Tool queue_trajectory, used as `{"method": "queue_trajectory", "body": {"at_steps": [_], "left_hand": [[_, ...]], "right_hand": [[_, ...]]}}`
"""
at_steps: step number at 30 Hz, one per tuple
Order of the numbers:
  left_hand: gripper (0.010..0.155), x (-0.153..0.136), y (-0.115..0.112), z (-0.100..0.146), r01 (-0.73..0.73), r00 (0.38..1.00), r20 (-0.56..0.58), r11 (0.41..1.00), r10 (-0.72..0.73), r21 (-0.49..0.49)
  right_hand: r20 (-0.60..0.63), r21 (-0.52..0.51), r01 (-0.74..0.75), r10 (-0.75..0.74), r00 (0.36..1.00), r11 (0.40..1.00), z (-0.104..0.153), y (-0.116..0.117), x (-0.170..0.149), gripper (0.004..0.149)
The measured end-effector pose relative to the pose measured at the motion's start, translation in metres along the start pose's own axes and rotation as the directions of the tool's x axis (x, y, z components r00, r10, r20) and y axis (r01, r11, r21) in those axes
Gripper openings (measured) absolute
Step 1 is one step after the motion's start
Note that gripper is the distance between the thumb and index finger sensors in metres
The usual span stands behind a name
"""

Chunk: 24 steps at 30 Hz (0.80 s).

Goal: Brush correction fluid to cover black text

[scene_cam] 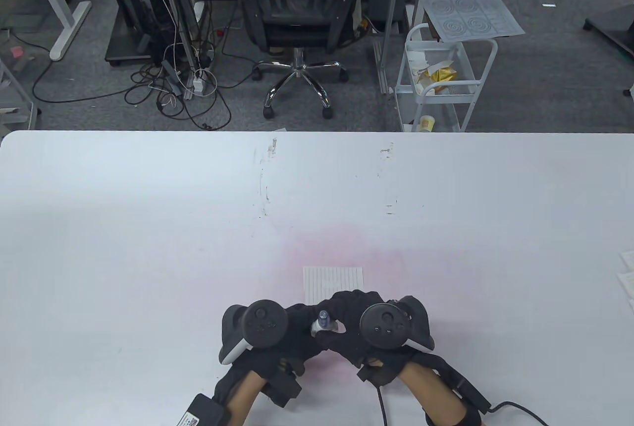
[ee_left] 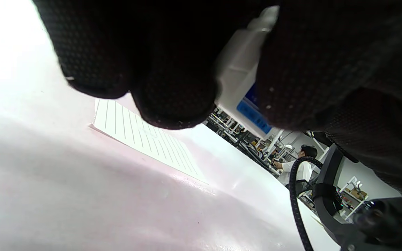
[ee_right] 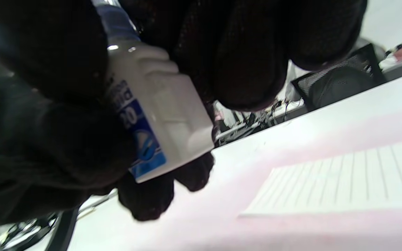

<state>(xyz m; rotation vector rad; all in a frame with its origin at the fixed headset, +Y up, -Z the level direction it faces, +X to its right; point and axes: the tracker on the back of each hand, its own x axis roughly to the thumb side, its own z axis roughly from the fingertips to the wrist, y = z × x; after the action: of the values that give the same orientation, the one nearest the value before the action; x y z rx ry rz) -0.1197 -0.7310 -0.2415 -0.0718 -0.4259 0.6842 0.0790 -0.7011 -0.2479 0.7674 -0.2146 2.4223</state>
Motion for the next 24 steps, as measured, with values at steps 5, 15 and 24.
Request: {"method": "queue_trajectory", "body": {"at_steps": [5,15,24], "left_hand": [[0.066,-0.007,0.009,0.003,0.087,0.995,-0.053,0.995,-0.084,0.052],[0.074,-0.043,0.039,0.017,0.587,0.784,-0.298,0.806,-0.544,0.074],[0.076,-0.070,0.050,0.024,0.601,0.731,-0.414,0.799,-0.543,0.013]], "right_hand": [[-0.143,-0.113,-0.063,0.047,0.989,0.992,0.002,-0.022,-0.021,0.056],[-0.517,-0.257,-0.318,0.148,0.843,0.913,0.025,-0.065,-0.096,0.056],[-0.704,-0.262,-0.422,0.128,0.699,0.868,0.054,-0.081,-0.144,0.055]]}}
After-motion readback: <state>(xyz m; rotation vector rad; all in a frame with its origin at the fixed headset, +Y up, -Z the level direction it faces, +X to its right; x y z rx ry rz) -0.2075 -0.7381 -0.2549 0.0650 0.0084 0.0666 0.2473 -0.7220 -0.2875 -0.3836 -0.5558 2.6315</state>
